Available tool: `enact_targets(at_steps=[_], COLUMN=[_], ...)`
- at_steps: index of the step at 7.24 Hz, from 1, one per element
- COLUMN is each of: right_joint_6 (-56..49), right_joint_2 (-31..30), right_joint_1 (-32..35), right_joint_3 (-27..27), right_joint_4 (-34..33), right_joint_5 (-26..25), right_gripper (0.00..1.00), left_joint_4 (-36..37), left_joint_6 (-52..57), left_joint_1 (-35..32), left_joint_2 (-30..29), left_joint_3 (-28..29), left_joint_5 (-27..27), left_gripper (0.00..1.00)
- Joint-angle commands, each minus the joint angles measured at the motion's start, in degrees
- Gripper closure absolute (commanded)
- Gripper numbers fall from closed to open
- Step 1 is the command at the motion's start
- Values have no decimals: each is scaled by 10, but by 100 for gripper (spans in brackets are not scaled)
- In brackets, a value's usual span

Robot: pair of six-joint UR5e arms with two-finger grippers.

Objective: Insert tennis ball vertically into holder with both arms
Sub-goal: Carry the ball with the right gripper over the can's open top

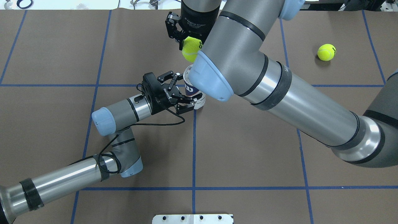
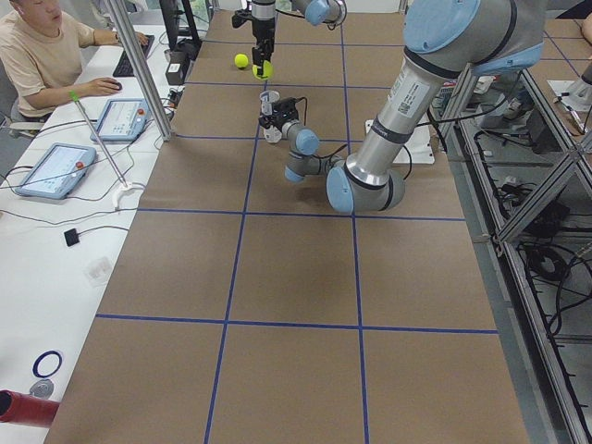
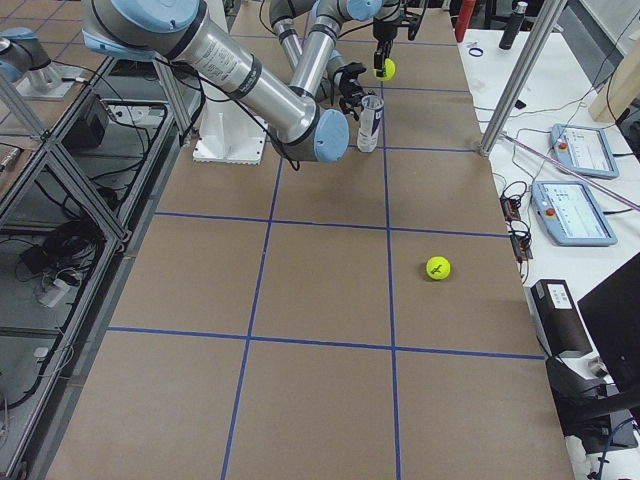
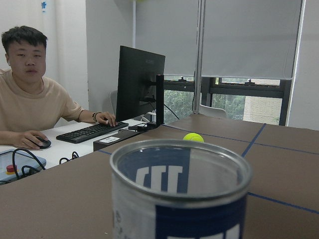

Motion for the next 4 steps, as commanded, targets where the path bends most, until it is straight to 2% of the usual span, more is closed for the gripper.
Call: enact_targets(at_steps=[1, 2, 3, 4], right_joint_6=[-1, -1, -1, -1], right_joint_2=[-10, -10, -10, -10], right_joint_1=[-4, -4, -4, -12], right_joint_3=[6, 5, 6, 7], right_joint_4=[0, 0, 0, 0], right_joint_5=[-2, -3, -4, -20], right_gripper=[64, 63, 54, 2], left_joint_4=[0, -1, -1, -1], left_joint_6=[0, 0, 0, 0], left_joint_1=[0, 0, 0, 0], left_joint_2=[0, 1, 1, 1], left_joint_3=[0, -1, -1, -1], left_joint_5=[0, 0, 0, 0], left_gripper=[1, 1, 1, 1])
